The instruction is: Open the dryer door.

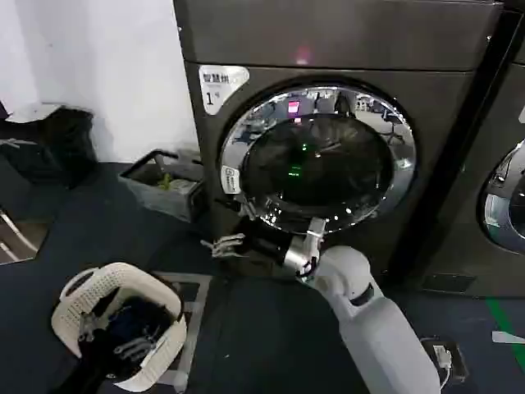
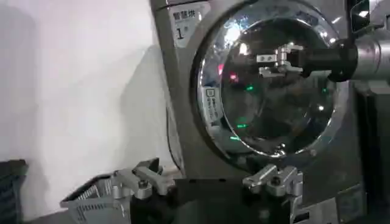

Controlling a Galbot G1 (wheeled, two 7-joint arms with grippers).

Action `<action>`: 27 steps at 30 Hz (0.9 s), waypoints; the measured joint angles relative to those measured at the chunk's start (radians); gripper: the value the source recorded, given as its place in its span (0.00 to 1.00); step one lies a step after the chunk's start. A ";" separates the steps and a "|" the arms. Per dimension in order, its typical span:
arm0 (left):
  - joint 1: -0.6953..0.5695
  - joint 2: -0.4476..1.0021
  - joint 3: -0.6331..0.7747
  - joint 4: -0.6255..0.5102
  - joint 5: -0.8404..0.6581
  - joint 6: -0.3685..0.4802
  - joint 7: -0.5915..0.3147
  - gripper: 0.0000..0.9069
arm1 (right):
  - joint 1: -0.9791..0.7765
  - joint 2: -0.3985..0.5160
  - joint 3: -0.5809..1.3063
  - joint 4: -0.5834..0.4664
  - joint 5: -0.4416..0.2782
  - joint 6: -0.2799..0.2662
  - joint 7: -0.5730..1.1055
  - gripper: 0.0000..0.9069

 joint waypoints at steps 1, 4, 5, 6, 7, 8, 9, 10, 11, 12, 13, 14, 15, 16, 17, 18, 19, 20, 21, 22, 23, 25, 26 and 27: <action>-0.002 0.000 0.001 0.000 -0.003 0.001 -0.004 1.00 | -0.008 -0.001 0.013 -0.005 -0.023 0.011 -0.012 1.00; -0.005 -0.001 0.005 0.000 0.001 0.010 -0.001 1.00 | -0.025 -0.009 0.050 -0.020 -0.077 0.023 -0.028 1.00; -0.005 -0.001 0.008 -0.001 0.007 0.011 0.002 1.00 | -0.030 -0.013 0.060 -0.026 -0.096 0.029 -0.030 1.00; -0.005 -0.001 0.008 -0.002 0.010 0.011 0.004 1.00 | -0.034 -0.017 0.071 -0.032 -0.113 0.031 -0.032 1.00; -0.005 0.000 0.008 -0.002 0.010 0.013 0.003 1.00 | -0.036 -0.021 0.084 -0.040 -0.132 0.034 -0.032 1.00; -0.006 0.001 0.009 -0.001 0.010 0.013 0.003 1.00 | -0.037 -0.025 0.095 -0.047 -0.147 0.040 -0.031 1.00; -0.008 0.001 0.009 0.000 0.010 0.013 0.003 1.00 | -0.037 -0.029 0.108 -0.055 -0.158 0.045 -0.028 1.00; -0.009 0.002 0.011 0.001 0.010 0.013 0.003 1.00 | -0.036 -0.033 0.118 -0.063 -0.171 0.048 -0.029 1.00; -0.010 0.002 0.013 0.002 0.009 0.012 0.003 1.00 | -0.033 -0.037 0.128 -0.073 -0.179 0.049 -0.029 1.00; -0.011 0.002 0.015 0.003 0.008 0.012 0.004 1.00 | -0.028 -0.041 0.140 -0.085 -0.182 0.049 -0.029 1.00; -0.012 0.001 0.016 0.003 0.007 0.011 0.005 1.00 | -0.023 -0.044 0.147 -0.095 -0.182 0.049 -0.027 1.00; -0.014 0.001 0.018 0.003 0.006 0.011 0.006 1.00 | -0.017 -0.045 0.151 -0.104 -0.182 0.049 -0.023 1.00; -0.016 0.001 0.020 0.004 0.006 0.011 0.008 1.00 | -0.011 -0.045 0.155 -0.115 -0.182 0.049 -0.023 1.00; -0.017 0.001 0.021 0.004 0.006 0.011 0.009 1.00 | -0.005 -0.045 0.157 -0.124 -0.182 0.049 -0.025 1.00; -0.018 0.001 0.023 0.004 0.006 0.011 0.012 1.00 | 0.003 -0.044 0.158 -0.135 -0.181 0.049 -0.029 1.00; -0.018 0.001 0.024 0.004 0.005 0.011 0.017 1.00 | 0.013 -0.042 0.158 -0.146 -0.180 0.048 -0.035 1.00; -0.018 0.002 0.025 0.004 0.005 0.009 0.022 1.00 | 0.022 -0.039 0.157 -0.157 -0.180 0.047 -0.043 1.00; -0.017 0.002 0.026 0.004 0.004 0.005 0.027 1.00 | 0.031 -0.037 0.156 -0.167 -0.182 0.046 -0.052 1.00; -0.017 0.002 0.028 0.003 -0.001 0.002 0.029 1.00 | 0.040 -0.035 0.153 -0.177 -0.182 0.046 -0.059 1.00; -0.017 0.003 0.029 0.002 -0.004 0.001 0.029 1.00 | 0.049 -0.033 0.150 -0.186 -0.182 0.047 -0.060 1.00; -0.017 0.003 0.031 0.001 -0.005 0.000 0.030 1.00 | 0.058 -0.030 0.147 -0.197 -0.182 0.051 -0.063 1.00; -0.017 0.003 0.033 -0.001 -0.005 -0.002 0.029 1.00 | 0.078 -0.023 0.138 -0.217 -0.184 0.062 -0.067 1.00; -0.017 0.003 0.033 -0.001 -0.005 -0.002 0.028 1.00 | 0.088 -0.021 0.134 -0.228 -0.184 0.067 -0.067 1.00; -0.017 0.003 0.034 -0.001 -0.005 -0.002 0.024 1.00 | 0.097 -0.018 0.129 -0.240 -0.185 0.072 -0.067 1.00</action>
